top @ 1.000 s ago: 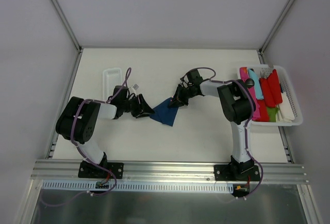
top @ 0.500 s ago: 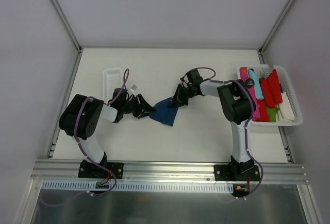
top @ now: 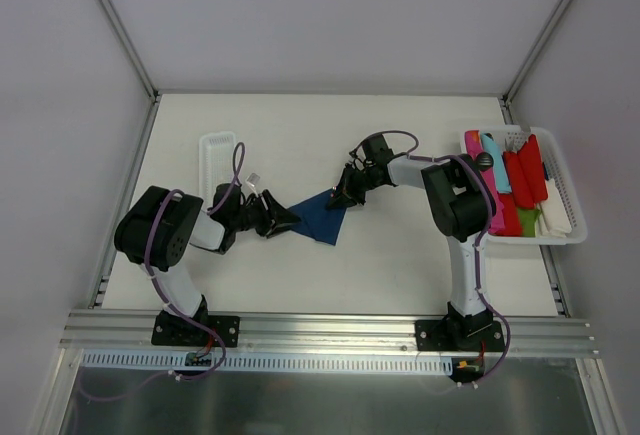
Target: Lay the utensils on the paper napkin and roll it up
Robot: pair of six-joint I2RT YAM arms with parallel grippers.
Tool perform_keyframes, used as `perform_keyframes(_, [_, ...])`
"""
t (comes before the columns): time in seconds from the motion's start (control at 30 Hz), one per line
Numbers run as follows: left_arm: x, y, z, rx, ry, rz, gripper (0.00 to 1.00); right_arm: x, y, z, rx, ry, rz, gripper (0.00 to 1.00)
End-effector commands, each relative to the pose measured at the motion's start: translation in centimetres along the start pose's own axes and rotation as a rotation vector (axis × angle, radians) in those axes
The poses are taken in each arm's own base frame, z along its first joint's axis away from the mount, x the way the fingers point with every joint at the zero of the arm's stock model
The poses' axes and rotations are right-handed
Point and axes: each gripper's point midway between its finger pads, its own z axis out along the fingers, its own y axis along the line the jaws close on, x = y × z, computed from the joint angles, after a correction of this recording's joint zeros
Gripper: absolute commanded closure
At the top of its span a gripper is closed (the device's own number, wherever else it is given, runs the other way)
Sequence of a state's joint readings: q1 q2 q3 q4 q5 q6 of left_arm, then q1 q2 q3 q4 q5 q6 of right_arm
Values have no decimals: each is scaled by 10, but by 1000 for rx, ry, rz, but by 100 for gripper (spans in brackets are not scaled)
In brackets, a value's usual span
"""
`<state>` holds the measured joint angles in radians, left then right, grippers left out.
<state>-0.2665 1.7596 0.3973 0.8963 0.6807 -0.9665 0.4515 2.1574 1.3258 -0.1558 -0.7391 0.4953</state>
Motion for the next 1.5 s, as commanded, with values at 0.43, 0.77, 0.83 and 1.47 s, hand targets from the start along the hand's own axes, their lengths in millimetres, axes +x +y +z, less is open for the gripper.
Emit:
perform_keyframes(0.43, [-18,31,8,-133,-105,-47,57,1,-21,6,97,-4,14,95])
perform_keyframes(0.77, [-42,28,0,-212,-209,-5,60,1,-23,6,105,-4,14,95])
perform_keyframes(0.83, [-45,22,-2,-203,-217,14,64,2,-22,6,105,-3,15,96])
perform_keyframes(1.47, [-29,-67,13,21,-72,159,97,0,-24,4,123,-11,21,97])
